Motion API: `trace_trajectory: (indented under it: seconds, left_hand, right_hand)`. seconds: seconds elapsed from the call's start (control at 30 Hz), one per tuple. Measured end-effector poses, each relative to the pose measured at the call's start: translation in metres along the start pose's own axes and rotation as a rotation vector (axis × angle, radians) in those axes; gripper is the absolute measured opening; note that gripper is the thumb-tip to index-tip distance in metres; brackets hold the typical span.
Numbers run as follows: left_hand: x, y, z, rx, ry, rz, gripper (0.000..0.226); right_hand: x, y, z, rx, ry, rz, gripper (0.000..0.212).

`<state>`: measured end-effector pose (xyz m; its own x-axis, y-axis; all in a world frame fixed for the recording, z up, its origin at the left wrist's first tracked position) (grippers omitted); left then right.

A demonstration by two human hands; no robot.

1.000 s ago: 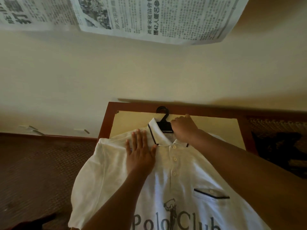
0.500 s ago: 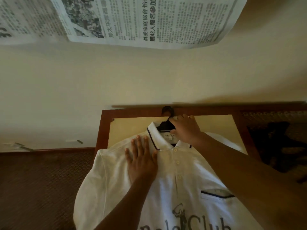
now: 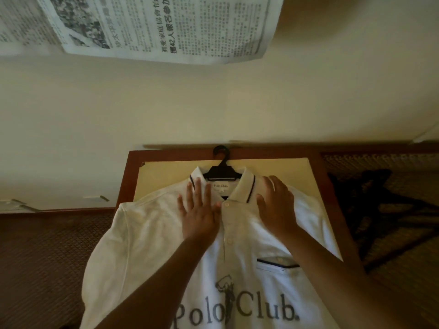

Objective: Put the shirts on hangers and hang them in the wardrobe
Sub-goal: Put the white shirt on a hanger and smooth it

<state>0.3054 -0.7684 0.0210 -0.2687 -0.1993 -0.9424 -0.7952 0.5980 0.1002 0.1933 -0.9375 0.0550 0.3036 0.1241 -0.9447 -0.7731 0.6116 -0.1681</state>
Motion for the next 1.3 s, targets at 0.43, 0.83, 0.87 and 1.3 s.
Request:
trace_trajectory:
  seconds: [0.43,0.83,0.87,1.3]
  left_hand:
    - [0.086,0.034,-0.119,0.171,-0.206,0.21,0.064]
    - [0.085,0.029,-0.118,0.127,-0.226,0.191,0.063]
    - [0.084,0.029,-0.118,0.128,-0.227,0.193,0.063]
    - [0.082,0.028,-0.117,0.122,-0.219,0.15,0.074]
  right_hand:
    - [-0.015,0.05,-0.161,0.628,-0.69,0.348,0.029]
    - [-0.012,0.096,-0.17,0.659,-1.105,0.81,0.047]
    - [-0.014,0.095,-0.164,0.655,-1.169,0.823,0.051]
    - [-0.006,0.063,-0.15,0.661,-1.162,0.66,0.036]
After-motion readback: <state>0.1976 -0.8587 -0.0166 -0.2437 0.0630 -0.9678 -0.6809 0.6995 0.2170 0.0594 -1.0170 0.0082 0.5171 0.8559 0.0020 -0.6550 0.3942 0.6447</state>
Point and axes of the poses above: each hand's wrist, its own y-axis away from the middle knuckle, its own x-axis out of the palm, z = x × y, the point moved 10 cm from there along -y, towards the middle knuckle, and after that the axes turned 3 degrees about -x, right-handed, at the moved point
